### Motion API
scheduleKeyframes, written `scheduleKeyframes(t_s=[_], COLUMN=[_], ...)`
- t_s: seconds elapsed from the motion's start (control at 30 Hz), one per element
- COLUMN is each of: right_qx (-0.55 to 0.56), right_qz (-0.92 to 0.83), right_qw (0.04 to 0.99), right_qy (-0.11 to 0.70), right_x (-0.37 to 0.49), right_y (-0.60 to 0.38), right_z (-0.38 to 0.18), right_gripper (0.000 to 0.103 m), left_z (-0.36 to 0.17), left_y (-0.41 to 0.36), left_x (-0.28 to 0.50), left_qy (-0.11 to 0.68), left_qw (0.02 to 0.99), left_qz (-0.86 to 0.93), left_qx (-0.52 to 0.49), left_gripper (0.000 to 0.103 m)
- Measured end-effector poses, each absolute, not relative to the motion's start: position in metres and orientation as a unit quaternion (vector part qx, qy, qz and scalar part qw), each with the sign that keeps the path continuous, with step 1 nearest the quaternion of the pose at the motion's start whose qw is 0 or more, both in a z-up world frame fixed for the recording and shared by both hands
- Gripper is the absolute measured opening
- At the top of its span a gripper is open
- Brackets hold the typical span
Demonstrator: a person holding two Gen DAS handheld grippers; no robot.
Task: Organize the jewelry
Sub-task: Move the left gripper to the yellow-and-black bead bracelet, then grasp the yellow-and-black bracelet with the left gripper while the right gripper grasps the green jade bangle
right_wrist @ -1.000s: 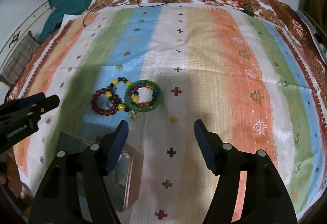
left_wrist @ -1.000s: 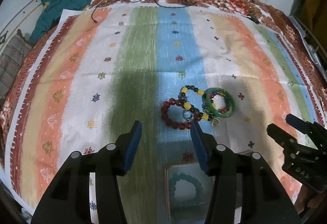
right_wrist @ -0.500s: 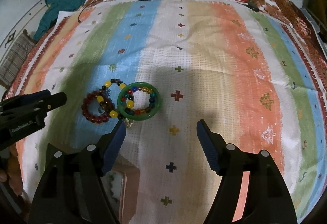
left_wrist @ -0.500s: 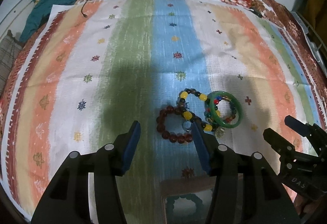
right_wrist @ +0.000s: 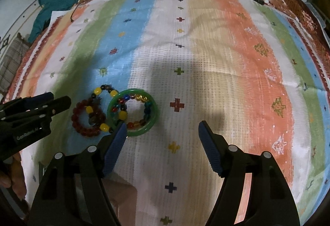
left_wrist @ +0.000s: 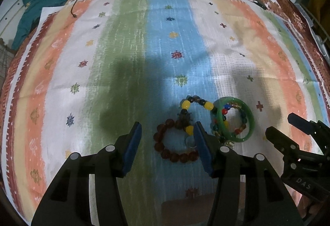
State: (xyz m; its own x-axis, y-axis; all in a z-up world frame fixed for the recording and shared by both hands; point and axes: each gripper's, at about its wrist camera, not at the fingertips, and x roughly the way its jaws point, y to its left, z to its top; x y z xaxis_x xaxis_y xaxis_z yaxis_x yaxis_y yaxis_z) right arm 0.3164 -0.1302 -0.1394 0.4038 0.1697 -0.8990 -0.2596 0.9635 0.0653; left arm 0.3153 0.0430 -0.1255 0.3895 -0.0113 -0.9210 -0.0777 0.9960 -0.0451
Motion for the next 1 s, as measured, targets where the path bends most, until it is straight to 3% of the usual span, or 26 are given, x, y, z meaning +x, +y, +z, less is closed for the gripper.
scheduleKeyframes(t_s=[0.37,0.87,1.0], right_qx=[-0.054,-0.053,-0.054], right_qz=[0.129,0.133,0.134], right_qw=[0.827,0.812,0.812], right_qy=[0.545,0.566,0.565], right_x=[0.329,0.343,0.346], right_y=[-0.126,-0.119,-0.118], right_z=[-0.155,-0.175,-0.177], right_gripper=[0.071,0.046,0.044], left_z=[-0.14,-0.16,-0.163], left_y=[0.043,0.042,0.043], left_x=[0.332,0.348,0.351], left_qy=[0.565,0.579,0.585], left_qw=[0.824,0.815,0.81], left_qz=[0.013,-0.005,-0.017], left_qx=[-0.034,-0.034,-0.041], left_gripper=[0.052,0.052,0.051])
